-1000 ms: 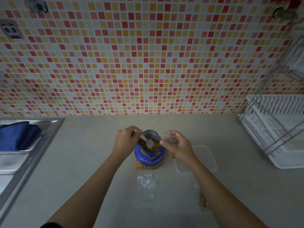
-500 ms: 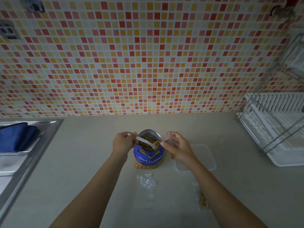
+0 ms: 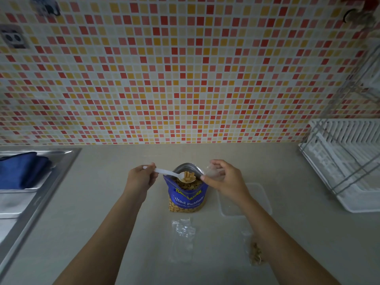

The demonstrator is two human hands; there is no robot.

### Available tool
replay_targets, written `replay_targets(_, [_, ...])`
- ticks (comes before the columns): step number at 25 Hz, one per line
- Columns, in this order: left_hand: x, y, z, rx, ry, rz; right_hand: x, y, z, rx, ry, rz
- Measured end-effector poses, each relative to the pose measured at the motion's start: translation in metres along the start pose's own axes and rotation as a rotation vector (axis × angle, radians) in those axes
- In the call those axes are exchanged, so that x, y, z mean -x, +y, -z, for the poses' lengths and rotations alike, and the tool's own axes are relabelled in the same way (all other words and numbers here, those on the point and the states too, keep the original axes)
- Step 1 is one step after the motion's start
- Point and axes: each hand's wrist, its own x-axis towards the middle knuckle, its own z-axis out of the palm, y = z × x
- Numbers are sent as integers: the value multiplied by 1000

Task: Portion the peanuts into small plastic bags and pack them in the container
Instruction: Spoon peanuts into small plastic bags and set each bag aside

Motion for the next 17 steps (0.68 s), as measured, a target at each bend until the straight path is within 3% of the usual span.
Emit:
replay_targets(5, [1, 28, 6, 16, 23, -47, -4, -11, -11, 288, -41, 106])
replay_targets(10, [17, 50, -1, -90, 1, -189, -3, -23, -24, 292, -44, 150])
replay_targets(13, [39, 56, -11, -342, 1, -470, -2, -26, -32, 196, 12, 165])
replay_targets(17, [80, 64, -18, -692, -79, -1088, 0, -32, -36, 36, 75, 129])
